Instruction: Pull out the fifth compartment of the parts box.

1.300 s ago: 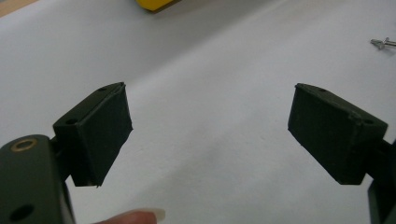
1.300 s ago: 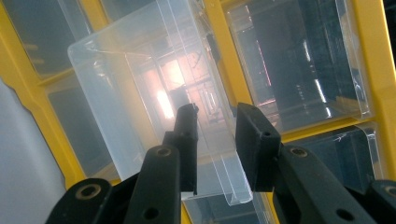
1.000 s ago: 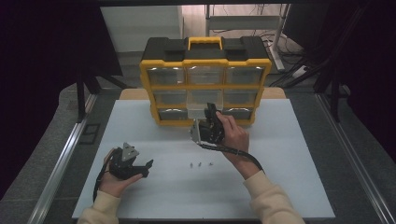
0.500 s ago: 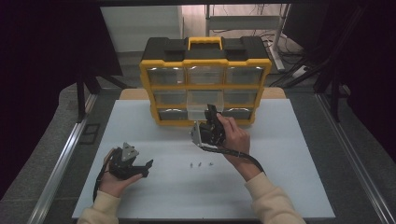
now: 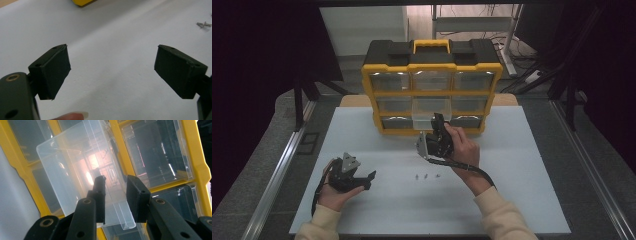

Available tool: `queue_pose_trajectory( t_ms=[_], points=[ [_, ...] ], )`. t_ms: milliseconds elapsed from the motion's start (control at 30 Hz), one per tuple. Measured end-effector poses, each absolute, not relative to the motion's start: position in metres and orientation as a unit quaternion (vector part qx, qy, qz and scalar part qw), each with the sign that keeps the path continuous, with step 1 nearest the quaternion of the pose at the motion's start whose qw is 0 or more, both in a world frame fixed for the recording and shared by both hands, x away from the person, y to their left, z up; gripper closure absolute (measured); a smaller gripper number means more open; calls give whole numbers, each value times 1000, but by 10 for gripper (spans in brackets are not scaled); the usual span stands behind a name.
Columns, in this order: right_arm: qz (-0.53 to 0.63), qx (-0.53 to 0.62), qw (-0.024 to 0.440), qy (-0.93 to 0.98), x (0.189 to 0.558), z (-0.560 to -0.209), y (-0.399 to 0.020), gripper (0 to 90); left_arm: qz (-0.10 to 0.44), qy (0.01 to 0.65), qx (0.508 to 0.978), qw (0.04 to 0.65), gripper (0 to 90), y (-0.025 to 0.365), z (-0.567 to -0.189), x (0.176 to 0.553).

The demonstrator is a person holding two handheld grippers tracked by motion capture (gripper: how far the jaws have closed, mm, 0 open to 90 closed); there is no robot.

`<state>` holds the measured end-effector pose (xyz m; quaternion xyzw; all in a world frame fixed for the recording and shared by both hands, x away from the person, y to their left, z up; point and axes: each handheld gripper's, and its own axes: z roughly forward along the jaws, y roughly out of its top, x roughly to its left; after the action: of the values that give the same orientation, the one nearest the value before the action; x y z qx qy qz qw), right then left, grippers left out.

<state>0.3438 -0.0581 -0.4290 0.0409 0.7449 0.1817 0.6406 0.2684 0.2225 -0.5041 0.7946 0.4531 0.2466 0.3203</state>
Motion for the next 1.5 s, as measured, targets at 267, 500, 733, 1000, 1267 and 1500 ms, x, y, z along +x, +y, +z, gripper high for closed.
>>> queue_pose_trajectory(
  t_ms=[267, 500, 733, 1000, 1267, 1500],
  points=[
    [183, 41, 643, 742, 343, -430, -58, 696, 247, 453, 795, 319, 138, 223, -504, 268],
    [180, 38, 644, 742, 342, -430, -59, 696, 246, 452, 797, 317, 138, 222, -505, 269],
    [180, 37, 644, 743, 342, -430, -59, 696, 247, 452, 797, 316, 138, 222, -505, 269],
    [219, 65, 617, 753, 342, -426, -62, 437, 245, 454, 797, 315, 138, 223, -506, 269],
    [317, 117, 525, 781, 330, -406, -77, 296, 246, 454, 796, 315, 138, 224, -506, 269],
    [370, 156, 441, 803, 321, -396, -96, 293, 246, 455, 795, 317, 138, 224, -506, 270]
  ],
)
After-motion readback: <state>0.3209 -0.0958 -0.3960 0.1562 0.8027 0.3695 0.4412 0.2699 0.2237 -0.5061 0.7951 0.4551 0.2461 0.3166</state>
